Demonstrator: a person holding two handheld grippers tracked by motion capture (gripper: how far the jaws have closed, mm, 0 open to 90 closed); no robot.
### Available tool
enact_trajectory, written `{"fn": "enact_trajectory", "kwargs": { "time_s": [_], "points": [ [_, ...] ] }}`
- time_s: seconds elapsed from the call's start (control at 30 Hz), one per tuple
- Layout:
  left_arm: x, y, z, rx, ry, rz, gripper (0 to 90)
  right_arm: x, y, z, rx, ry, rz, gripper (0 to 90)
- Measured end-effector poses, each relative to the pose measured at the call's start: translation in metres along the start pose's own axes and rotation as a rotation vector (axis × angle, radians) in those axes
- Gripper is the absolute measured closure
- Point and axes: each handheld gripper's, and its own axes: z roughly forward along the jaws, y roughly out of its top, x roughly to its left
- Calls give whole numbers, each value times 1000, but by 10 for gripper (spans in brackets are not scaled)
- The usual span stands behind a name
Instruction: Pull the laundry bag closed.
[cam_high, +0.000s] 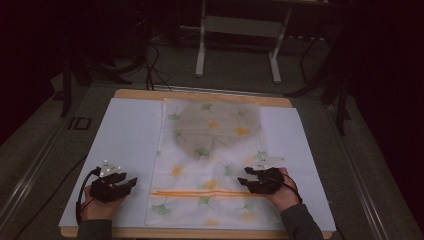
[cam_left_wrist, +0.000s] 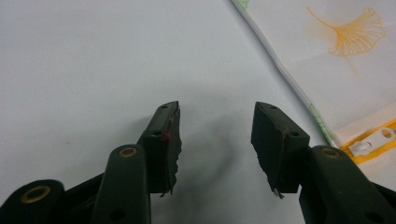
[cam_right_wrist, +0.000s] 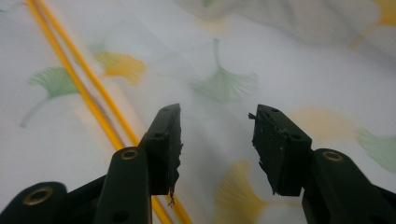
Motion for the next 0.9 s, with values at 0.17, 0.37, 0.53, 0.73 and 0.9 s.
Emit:
{"fn": "enact_trajectory", "kwargs": {
  "time_s": [0.17,0.37,0.53,0.73,0.9],
  "points": [
    [1,0,-1,-1,-1,-3,521,6,10,8,-2,41,-22,516],
    [3,0,-2,-4,-2,-9,536,14,22,16,-3,65,-51,516],
    [3,0,-3,-6,-7,-9,539,25,34,27,3,100,-93,524],
    [3,0,-3,-5,-11,-8,539,32,42,36,-2,139,-102,525],
    [3,0,-3,-7,-15,-6,539,41,50,46,2,161,-131,524]
  ]
}}
